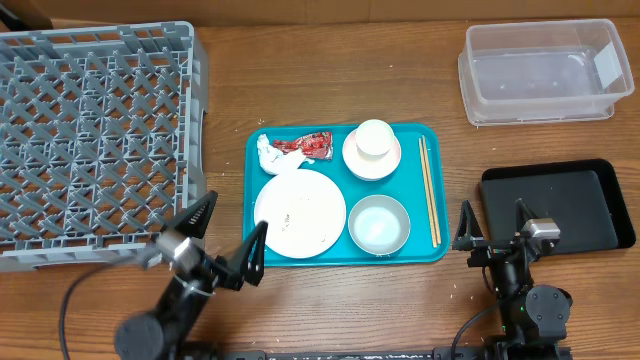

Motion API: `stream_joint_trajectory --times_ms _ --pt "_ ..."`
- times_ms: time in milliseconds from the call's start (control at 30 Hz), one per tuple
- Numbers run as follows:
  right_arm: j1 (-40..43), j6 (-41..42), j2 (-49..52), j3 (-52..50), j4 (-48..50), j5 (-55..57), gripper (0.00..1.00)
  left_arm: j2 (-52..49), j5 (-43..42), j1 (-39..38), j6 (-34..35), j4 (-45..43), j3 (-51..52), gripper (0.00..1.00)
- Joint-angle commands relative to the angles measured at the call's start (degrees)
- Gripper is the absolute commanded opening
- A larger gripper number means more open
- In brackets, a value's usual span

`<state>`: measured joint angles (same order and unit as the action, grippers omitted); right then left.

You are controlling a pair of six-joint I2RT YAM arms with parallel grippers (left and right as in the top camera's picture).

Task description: Sort waste into correct bins and load items into the dishwasher

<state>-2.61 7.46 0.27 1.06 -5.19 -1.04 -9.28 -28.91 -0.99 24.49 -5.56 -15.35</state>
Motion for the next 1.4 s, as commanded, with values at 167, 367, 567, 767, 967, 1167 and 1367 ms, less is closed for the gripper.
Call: stream_joint_trajectory --times_ms 167,367,567,767,967,1167,1367 --pt "0.07 -0.22 -0.11 -0.59 0.35 0.35 1.00 -37.94 -11.91 0.02 -13.92 35.08 -38.29 1.00" --pt "0.07 -0.22 -0.11 -0.59 0.37 0.35 1.00 -59.71 -1.86 -7.98 -21.77 58.80 -61.46 1.00" --pt "0.07 -0.22 -0.11 -0.59 0.35 0.35 1.00 -71.78 14.34 -20.76 -21.77 63.39 -70.25 1.00" --pt "0.07 -0.22 -0.11 -0.59 0.37 0.35 1.00 -79.38 28.44 -24.02 -21.68 58.64 -70.25 1.00" --pt "0.07 -0.22 -0.11 -0.59 0.35 0.35 1.00 -86.84 31.82 -21.16 -15.32 57.83 -70.25 1.00" --pt "0.07 -0.22 -0.11 -0.59 0.35 0.35 1.00 -90.73 30.38 -19.50 -12.41 57.68 -70.25 1.00" --pt "0.07 -0.22 -0.11 -0.59 0.37 0.35 1.00 -90.71 22.43 -19.50 -12.04 55.25 -70.29 1.00"
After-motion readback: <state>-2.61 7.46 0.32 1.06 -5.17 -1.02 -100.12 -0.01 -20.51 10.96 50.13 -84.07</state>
